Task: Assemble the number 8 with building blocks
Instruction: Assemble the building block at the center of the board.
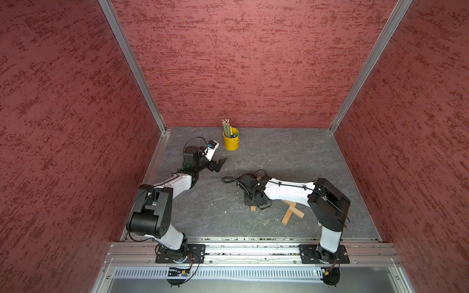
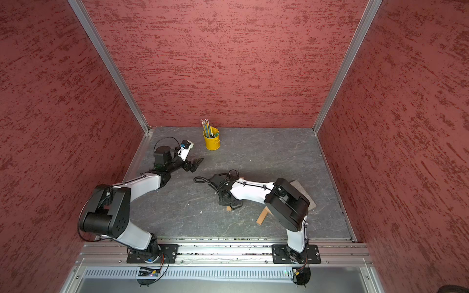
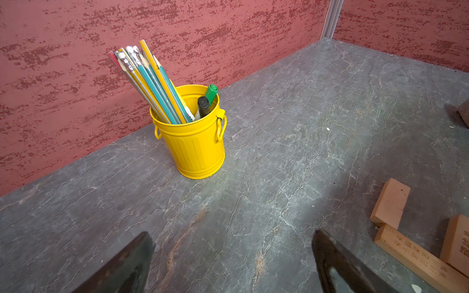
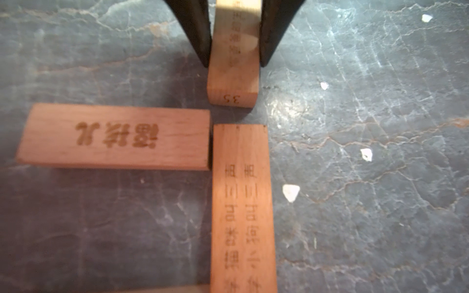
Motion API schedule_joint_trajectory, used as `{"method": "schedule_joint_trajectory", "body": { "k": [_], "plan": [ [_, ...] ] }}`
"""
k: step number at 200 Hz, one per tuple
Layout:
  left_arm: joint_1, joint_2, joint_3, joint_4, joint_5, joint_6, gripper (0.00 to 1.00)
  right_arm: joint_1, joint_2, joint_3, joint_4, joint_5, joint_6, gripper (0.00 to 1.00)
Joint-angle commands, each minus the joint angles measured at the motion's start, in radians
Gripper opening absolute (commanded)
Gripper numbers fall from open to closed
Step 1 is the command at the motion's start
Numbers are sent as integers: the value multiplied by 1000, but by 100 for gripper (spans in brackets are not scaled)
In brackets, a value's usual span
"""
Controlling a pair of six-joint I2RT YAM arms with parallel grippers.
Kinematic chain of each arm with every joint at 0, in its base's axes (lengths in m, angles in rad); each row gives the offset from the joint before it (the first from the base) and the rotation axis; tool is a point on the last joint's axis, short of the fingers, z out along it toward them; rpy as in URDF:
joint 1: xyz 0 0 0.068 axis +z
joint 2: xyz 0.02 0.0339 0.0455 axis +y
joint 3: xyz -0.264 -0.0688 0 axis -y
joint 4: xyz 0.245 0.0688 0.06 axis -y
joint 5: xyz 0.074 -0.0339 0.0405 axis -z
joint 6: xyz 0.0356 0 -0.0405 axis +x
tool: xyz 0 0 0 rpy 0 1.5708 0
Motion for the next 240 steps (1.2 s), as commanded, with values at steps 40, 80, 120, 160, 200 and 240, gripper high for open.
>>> {"method": "schedule_joint_trajectory", "body": {
  "k": [40, 80, 120, 160, 200, 240],
  "plan": [
    [8, -12, -3, -4, 31, 7, 99, -6, 30, 44, -25, 16, -5, 24],
    [12, -10, -5, -1, 41, 3, 99, -7, 42, 62, -44, 28, -8, 25],
    [14, -9, -4, 0, 44, 4, 99, -12, 46, 73, -58, 35, -7, 27],
    [14, -6, -3, -1, 48, 5, 99, -15, 52, 79, -70, 40, -5, 28],
    [16, -8, -3, -2, 55, 3, 99, -17, 62, 90, -74, 40, -16, 30],
    [17, -8, -3, -1, 59, 2, 100, -18, 66, 91, -76, 37, -18, 35]
  ]
}}
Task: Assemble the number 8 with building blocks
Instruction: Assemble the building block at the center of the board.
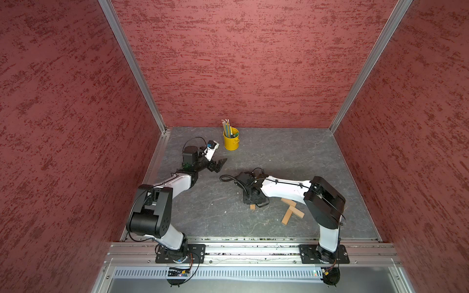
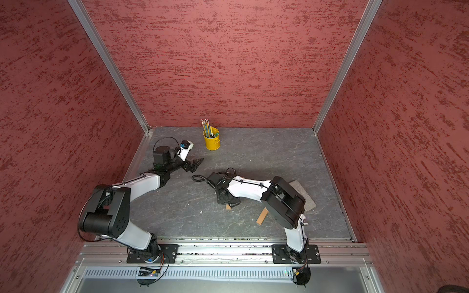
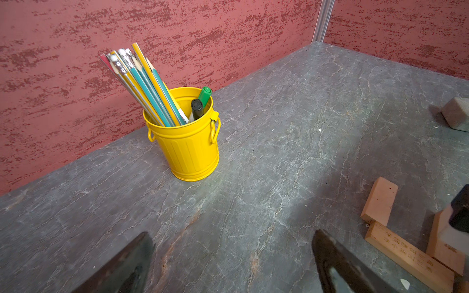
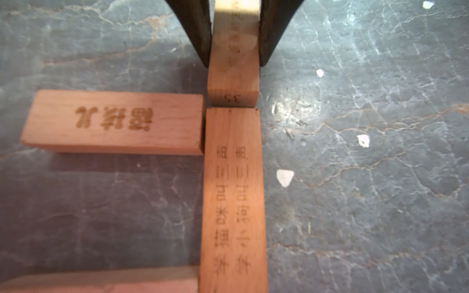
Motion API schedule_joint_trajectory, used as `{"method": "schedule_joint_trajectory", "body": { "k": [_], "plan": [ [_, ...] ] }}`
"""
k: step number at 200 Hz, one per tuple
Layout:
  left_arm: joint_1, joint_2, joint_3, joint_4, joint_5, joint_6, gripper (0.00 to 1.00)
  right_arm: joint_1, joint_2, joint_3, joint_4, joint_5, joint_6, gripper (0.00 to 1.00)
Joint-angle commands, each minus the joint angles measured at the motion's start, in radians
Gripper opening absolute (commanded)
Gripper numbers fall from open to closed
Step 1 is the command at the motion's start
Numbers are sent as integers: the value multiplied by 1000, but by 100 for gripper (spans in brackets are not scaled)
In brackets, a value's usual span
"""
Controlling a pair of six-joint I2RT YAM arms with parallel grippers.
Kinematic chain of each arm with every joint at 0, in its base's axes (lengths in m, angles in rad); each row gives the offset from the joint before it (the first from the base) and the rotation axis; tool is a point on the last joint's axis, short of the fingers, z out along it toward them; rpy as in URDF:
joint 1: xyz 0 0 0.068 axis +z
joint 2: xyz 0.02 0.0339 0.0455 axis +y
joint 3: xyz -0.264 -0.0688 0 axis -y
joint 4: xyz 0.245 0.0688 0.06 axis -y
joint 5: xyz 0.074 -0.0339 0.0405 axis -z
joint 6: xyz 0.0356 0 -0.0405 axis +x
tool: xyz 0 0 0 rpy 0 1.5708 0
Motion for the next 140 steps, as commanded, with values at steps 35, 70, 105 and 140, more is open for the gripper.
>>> {"method": "schedule_joint_trajectory", "body": {
  "k": [35, 70, 105, 140],
  "plan": [
    [7, -9, -6, 0, 19, 1, 100, -10, 9, 22, -20, 29, 0, 43],
    [6, -13, -5, -3, 18, 5, 99, -11, -14, 1, -2, 32, 4, 71],
    [-2, -25, -6, -14, 9, 19, 100, -5, -162, -129, 166, 31, -31, 99],
    [-11, -53, -13, -29, -22, 36, 99, 10, -441, -233, 233, 132, -190, 99]
  ]
}}
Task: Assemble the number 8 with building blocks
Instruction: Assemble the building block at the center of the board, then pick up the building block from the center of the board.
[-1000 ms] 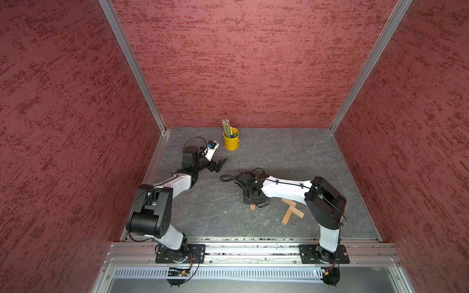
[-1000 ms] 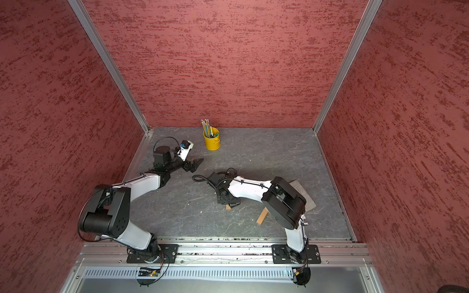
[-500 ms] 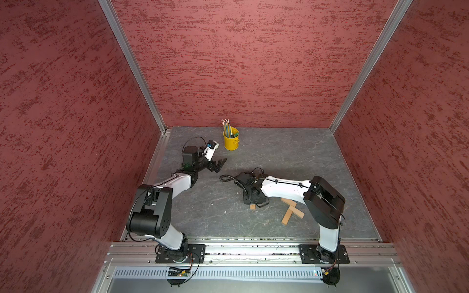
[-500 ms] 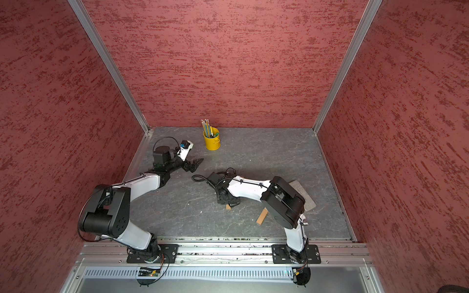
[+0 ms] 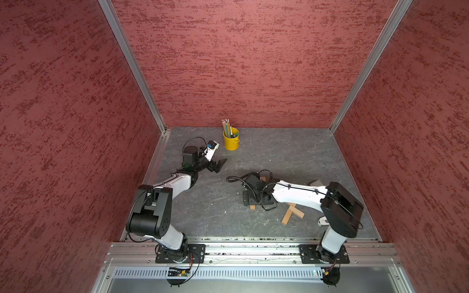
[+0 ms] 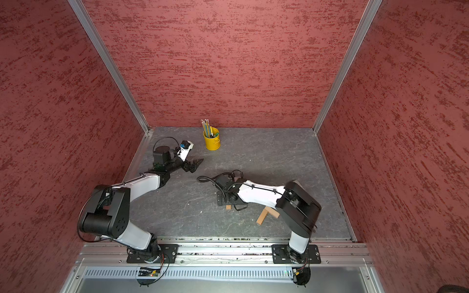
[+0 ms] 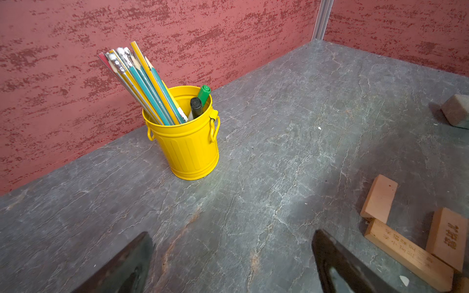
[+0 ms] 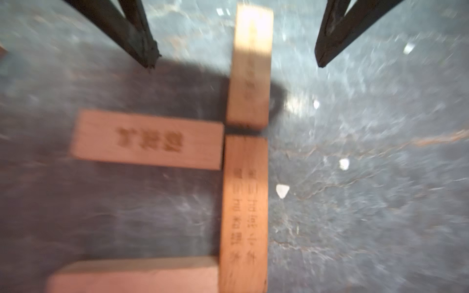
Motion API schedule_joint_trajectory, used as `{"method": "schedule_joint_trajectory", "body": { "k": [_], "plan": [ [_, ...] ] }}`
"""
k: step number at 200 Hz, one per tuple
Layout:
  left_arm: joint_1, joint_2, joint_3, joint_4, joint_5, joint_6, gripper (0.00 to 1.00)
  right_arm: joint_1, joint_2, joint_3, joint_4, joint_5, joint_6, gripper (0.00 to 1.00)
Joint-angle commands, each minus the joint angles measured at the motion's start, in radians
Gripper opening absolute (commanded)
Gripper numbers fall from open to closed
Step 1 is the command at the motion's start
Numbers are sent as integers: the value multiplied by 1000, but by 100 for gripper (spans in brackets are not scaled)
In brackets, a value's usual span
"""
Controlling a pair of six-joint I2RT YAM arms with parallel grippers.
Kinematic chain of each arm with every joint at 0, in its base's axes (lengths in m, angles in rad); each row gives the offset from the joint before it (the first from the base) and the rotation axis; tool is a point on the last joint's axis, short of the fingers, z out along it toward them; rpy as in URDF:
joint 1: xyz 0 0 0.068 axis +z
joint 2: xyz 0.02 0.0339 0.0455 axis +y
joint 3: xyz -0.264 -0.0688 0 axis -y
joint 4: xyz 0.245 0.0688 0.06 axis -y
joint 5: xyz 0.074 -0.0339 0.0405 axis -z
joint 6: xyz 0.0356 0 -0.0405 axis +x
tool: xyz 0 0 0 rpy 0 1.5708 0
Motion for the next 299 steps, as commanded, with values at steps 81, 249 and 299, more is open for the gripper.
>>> {"method": "schedule_joint_trajectory", "body": {
  "k": [81, 249, 299],
  "plan": [
    [-32, -64, -26, -18, -33, 25, 100, -49, -582, -24, -348, 420, -941, 97],
    [-30, -27, -18, -22, -42, 31, 99, -484, -233, -175, -226, -203, -1374, 74],
    [-25, -15, -3, -40, -36, 34, 99, -491, -164, -221, -128, -194, -1336, 70]
  ]
}}
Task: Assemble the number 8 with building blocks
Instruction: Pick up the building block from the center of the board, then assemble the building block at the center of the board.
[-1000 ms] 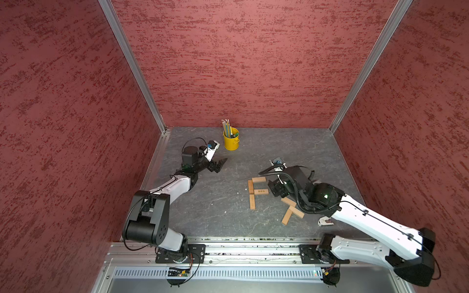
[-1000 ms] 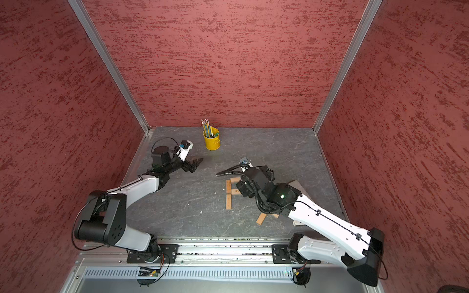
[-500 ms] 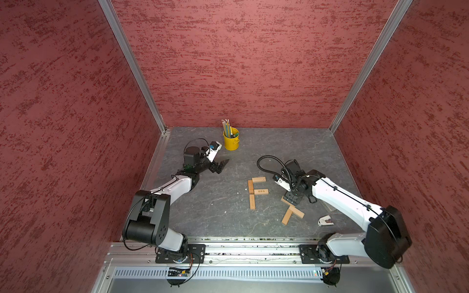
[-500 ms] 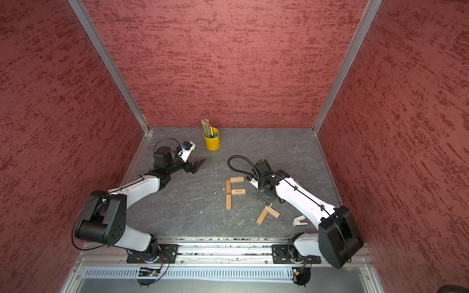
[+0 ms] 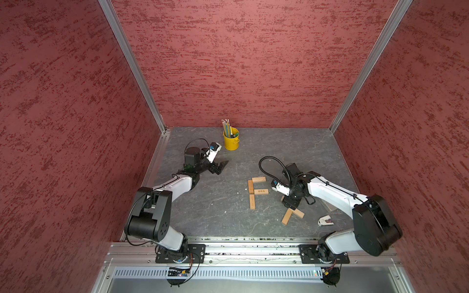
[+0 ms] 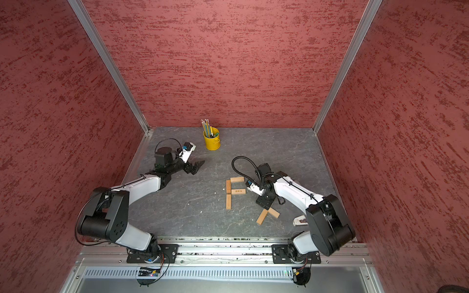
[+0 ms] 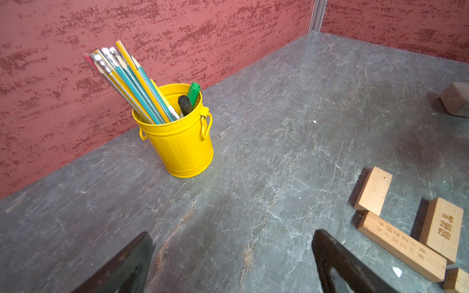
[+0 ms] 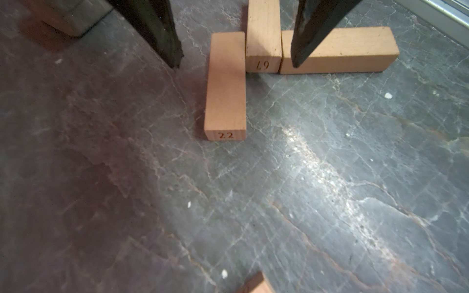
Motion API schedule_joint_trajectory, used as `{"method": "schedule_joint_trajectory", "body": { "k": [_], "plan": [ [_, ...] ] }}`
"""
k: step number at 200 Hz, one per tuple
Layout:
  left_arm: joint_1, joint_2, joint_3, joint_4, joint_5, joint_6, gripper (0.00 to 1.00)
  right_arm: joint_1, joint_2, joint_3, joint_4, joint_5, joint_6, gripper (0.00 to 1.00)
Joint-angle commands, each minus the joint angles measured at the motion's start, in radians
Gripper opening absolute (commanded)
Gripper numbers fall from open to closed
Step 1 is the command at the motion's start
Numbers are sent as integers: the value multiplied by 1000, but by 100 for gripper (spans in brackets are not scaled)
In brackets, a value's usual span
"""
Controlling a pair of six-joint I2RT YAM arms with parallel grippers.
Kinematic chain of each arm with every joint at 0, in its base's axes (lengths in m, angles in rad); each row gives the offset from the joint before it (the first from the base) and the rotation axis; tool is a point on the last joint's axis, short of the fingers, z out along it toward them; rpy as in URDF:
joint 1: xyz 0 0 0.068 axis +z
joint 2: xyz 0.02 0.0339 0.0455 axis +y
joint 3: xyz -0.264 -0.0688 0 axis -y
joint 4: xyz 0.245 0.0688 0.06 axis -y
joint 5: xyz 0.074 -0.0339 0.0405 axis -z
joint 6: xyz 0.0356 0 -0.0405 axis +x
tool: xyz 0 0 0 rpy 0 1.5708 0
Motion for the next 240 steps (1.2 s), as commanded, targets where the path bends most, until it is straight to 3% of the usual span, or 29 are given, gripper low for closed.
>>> {"method": "schedule_joint_trajectory", "body": {
  "k": [1, 72, 84, 98, 117, 145, 168, 192, 216, 240],
  "plan": [
    [4, 4, 14, -16, -6, 9, 99, -13, 35, -11, 88, -27, 12, 69],
    [-1, -2, 19, -32, -4, 18, 99, -77, 66, -29, 119, -21, 41, 63],
    [-2, -1, 20, -31, -3, 19, 99, -88, 59, -28, 113, -30, 47, 54],
    [-2, 1, 22, -32, -1, 19, 99, -93, 60, -26, 105, -50, 44, 31],
    [-2, 6, 24, -35, -3, 19, 99, -93, 75, -13, 109, -63, 52, 12],
    [-2, 16, 34, -48, -8, 27, 99, -94, 87, 41, 159, -61, 124, 1],
    [-2, 19, 42, -53, -11, 33, 100, -94, 84, 107, 219, 65, 285, 0],
    [-6, 19, 55, -73, -26, 50, 99, -91, 98, 219, 182, 155, 586, 0],
    [-13, 27, 67, -90, -37, 58, 100, -77, 118, 252, 106, 125, 869, 0],
    [-23, 39, 77, -98, -36, 62, 99, -28, 159, 218, 119, 79, 1004, 0]
  ]
}}
